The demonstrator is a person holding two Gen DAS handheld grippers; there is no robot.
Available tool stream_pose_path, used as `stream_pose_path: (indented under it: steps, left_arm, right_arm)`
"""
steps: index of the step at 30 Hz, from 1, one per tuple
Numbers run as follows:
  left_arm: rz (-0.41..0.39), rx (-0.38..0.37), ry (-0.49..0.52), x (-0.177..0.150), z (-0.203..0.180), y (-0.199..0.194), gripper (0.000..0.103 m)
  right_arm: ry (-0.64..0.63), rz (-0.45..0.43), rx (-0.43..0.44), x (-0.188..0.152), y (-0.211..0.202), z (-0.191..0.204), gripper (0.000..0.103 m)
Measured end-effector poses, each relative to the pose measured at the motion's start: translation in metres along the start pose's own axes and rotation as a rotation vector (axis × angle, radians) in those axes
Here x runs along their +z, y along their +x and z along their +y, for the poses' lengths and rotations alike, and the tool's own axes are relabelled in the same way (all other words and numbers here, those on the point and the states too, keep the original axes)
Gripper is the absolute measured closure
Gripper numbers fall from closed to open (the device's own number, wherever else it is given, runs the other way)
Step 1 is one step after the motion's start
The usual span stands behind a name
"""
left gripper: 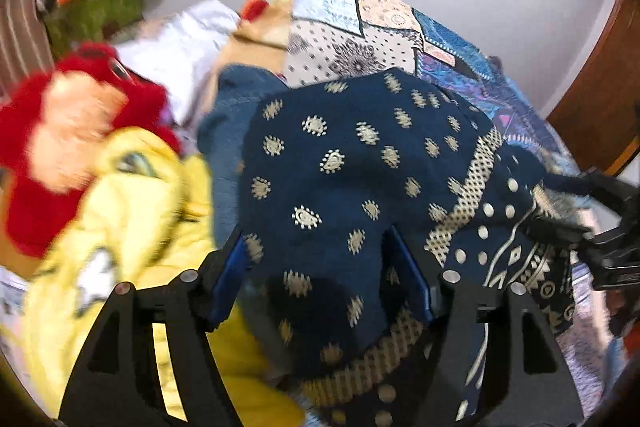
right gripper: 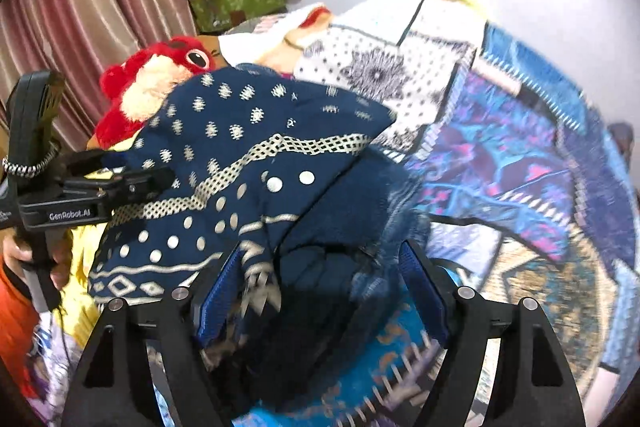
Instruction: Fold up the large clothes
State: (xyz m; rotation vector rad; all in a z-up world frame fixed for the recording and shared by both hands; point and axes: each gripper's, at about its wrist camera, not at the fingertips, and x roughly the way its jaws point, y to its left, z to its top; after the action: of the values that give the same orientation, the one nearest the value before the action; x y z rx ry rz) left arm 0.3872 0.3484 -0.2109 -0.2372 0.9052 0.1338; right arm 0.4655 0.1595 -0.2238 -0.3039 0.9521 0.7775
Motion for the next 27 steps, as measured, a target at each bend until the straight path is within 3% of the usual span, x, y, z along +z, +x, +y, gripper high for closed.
stream_pose_path:
  steps: [5, 8, 11, 13, 17, 22, 27]
  left_arm:
    - [-0.041, 0.056, 0.095, -0.017, -0.022, -0.030, 0.025]
    - [-0.047, 0.099, 0.167, -0.031, -0.040, -0.032, 0.015]
    - [-0.017, 0.146, 0.222, -0.049, -0.053, -0.024, 0.014]
    - [-0.014, 0.169, 0.234, -0.061, -0.056, -0.023, 0.013]
    - [-0.024, 0.159, 0.216, -0.073, -0.058, -0.035, 0.013]
    - [-0.077, 0.140, 0.143, -0.076, -0.062, -0.077, 0.014]
    - [-0.236, 0.125, 0.098, -0.073, -0.076, -0.156, 0.014]
  right_arm:
    - [-0.069, -0.052, -0.049, -0.008, -0.025, 0.024, 0.026]
    - [-0.079, -0.013, -0.048, -0.016, -0.017, 0.033, 0.026]
    - [-0.096, 0.039, -0.095, -0.031, 0.000, 0.036, 0.026]
    - [-0.085, 0.067, -0.107, -0.040, 0.008, 0.031, 0.026]
    - [0.046, 0.089, -0.035, -0.058, -0.006, 0.015, 0.026]
    - [0.093, 0.019, -0.009, -0.071, -0.060, 0.017, 0.026]
    - [0.034, -0.182, -0.073, -0.072, -0.152, 0.049, 0.026]
